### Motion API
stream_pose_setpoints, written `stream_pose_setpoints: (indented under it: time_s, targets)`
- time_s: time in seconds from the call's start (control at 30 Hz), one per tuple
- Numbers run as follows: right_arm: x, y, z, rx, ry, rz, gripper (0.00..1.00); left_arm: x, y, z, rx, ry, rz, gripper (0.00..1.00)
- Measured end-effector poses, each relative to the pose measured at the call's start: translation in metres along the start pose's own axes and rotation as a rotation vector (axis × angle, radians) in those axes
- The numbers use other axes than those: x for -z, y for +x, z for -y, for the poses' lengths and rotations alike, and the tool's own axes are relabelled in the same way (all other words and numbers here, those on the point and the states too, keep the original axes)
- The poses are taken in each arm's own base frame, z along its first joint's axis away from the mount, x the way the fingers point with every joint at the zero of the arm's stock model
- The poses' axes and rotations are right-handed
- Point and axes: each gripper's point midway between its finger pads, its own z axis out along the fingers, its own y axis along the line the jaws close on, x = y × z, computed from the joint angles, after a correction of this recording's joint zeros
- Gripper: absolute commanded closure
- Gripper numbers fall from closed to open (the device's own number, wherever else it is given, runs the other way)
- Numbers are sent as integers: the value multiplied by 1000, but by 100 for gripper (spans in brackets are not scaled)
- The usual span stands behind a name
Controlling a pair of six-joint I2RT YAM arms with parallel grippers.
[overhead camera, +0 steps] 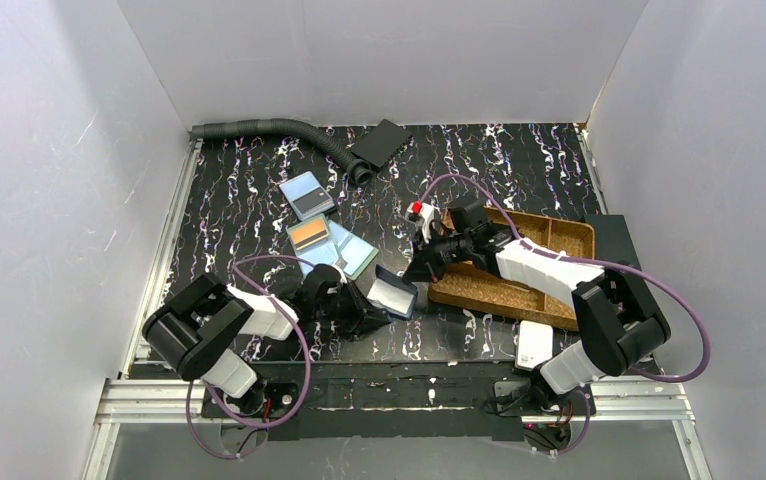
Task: Take the credit cards out of the card holder
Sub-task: Open the card holder at the center of the board.
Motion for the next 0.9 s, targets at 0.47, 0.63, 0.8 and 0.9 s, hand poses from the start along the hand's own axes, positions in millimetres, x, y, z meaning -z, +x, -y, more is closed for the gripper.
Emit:
stream_pose_setpoints:
  time_s: [0.47, 0.63, 0.8, 0.9]
  targets:
    - [0, 2, 33, -82, 151, 9, 99, 22, -16, -9, -160, 9, -1, 100]
    - [4, 10, 57, -79, 285, -20, 86, 40, -16, 10, -268, 63, 17, 100]
    - [4, 21, 62, -59, 326, -68, 70, 51, -17, 33, -354, 106, 8, 100]
    - [5, 19, 63, -27, 340, -78, 59, 54, -18, 45, -397, 121, -9, 100]
